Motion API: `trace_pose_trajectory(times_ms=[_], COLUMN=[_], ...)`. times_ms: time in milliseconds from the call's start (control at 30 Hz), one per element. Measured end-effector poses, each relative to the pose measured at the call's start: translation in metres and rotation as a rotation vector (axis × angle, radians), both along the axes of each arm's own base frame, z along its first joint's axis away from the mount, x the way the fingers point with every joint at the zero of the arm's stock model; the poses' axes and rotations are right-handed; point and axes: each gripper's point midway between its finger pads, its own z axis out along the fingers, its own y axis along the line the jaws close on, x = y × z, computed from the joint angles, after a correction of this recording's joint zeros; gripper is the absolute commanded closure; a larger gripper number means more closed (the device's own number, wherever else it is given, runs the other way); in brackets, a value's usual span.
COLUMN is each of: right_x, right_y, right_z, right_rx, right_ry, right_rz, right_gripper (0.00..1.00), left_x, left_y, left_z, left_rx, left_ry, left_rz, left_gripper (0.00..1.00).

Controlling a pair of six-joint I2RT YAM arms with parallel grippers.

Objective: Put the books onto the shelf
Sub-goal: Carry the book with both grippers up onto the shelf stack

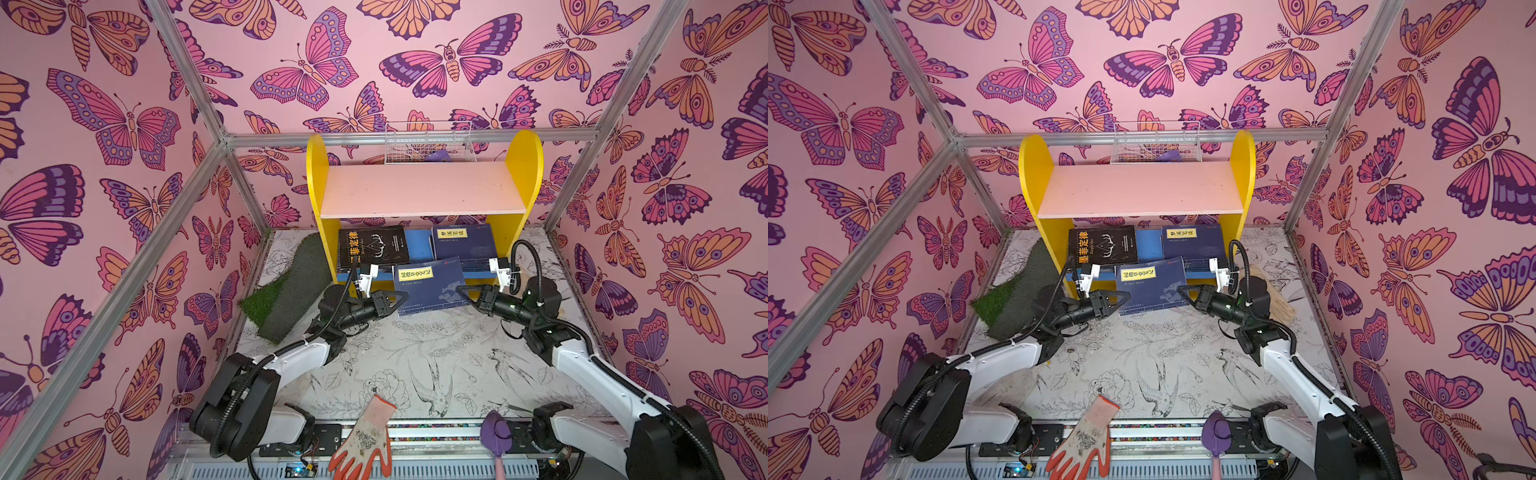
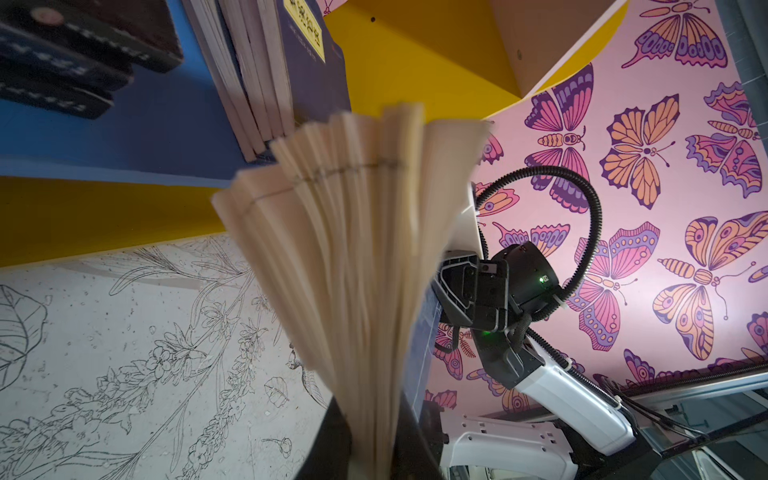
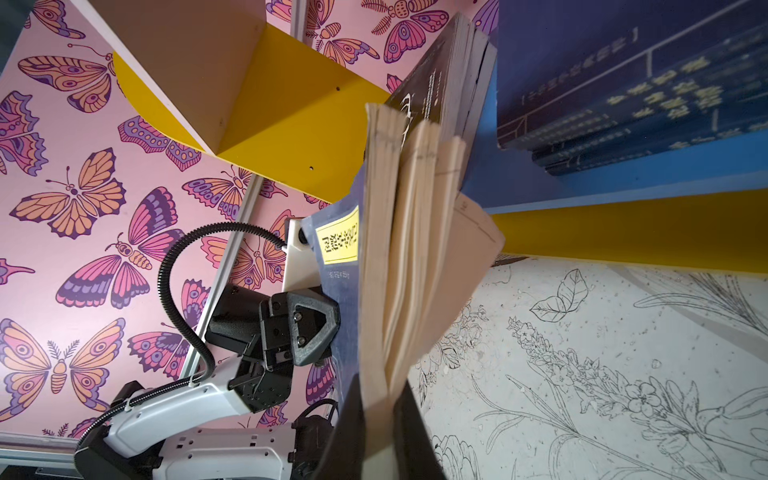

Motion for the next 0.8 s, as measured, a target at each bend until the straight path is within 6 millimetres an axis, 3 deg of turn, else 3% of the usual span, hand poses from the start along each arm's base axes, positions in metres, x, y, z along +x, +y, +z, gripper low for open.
trace_pose_trajectory(times_ms=[100, 200, 333, 433, 600, 800], right_x=[0.000, 0.000, 0.001, 0.003, 0.005, 0.007], right_y=[-0.001, -0.001, -0.001, 0.001, 0.005, 0.007], right_z=[0.001, 0.005, 0.010, 0.011, 0.010, 0.013], right_rx=[0.002, 0.010, 0.035, 0.053, 0.074, 0.078], right_ry=[-0.004, -0.011, -0.022, -0.018, 0.000, 0.000], right_rz=[-0.005, -0.006, 0.010, 0.025, 0.045, 0.061], right_gripper=[1.00, 1.00, 1.00, 1.00, 1.00, 1.00], left_x=[0.003, 0.005, 0.008, 0.009, 0.006, 0.004], left_y=[0.004, 0.010, 0.020, 0.022, 0.020, 0.017], left_z=[-0.006, -0.004, 0.010, 0.010, -0.001, 0.000], left_rx=[0.029, 0.052, 0.051, 0.056, 0.070, 0.057], left_ry=[0.031, 0.062, 0.061, 0.077, 0.127, 0.136], left_rz=[0.035, 0.068, 0.100, 0.100, 0.076, 0.058], left_gripper=[0.43, 0.38, 0.39, 0.42, 0.55, 0.84])
